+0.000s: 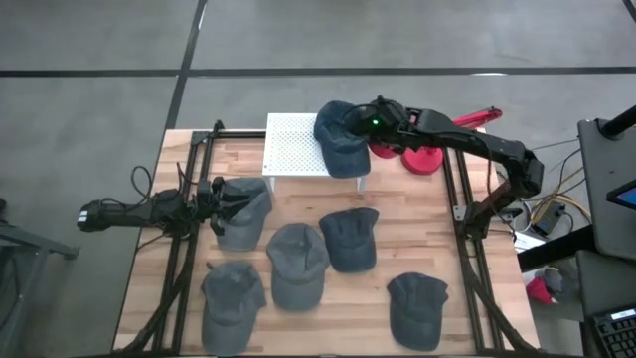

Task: Pick & Place hat
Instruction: Stack the bottom black cap on top of the black cap on the shelf

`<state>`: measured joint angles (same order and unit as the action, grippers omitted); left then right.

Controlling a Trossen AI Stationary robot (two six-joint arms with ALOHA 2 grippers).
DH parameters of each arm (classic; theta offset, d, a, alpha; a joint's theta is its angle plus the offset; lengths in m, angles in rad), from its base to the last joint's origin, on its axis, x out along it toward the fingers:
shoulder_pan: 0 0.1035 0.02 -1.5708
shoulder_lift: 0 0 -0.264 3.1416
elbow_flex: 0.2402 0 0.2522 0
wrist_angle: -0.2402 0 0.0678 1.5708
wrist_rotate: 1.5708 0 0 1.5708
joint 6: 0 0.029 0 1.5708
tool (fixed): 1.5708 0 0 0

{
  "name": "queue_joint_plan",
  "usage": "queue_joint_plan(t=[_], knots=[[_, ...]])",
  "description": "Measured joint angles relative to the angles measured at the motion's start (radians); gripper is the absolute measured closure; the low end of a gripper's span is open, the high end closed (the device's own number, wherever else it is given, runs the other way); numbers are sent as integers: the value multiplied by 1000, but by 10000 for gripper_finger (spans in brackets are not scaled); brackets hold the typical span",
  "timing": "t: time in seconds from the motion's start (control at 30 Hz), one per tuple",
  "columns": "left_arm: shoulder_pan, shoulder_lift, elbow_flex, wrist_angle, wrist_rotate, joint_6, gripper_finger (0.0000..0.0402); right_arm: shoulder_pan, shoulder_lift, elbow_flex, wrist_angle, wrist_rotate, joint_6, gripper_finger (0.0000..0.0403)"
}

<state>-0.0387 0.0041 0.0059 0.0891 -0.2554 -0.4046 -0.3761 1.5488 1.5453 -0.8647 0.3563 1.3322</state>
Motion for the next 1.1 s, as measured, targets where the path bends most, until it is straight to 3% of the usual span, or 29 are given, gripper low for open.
queue_joint_plan(t=[0.2, 0.33, 0.5, 0.73, 1.1], knots=[[0, 0, 0, 0, 0, 0, 303, 80, -83, 4, -34, -185, -200, 211], [0, 0, 0, 0, 0, 0, 303, 145, -127, 4, -138, -276, -232, 211], [0, 0, 0, 0, 0, 0, 303, 243, -172, 4, -324, -335, -182, 211], [0, 0, 0, 1, 0, 0, 303, 422, -211, 3, -579, -339, -51, 211], [0, 0, 0, 1, 0, 0, 303, 761, -205, -11, -622, -398, 134, 211]])
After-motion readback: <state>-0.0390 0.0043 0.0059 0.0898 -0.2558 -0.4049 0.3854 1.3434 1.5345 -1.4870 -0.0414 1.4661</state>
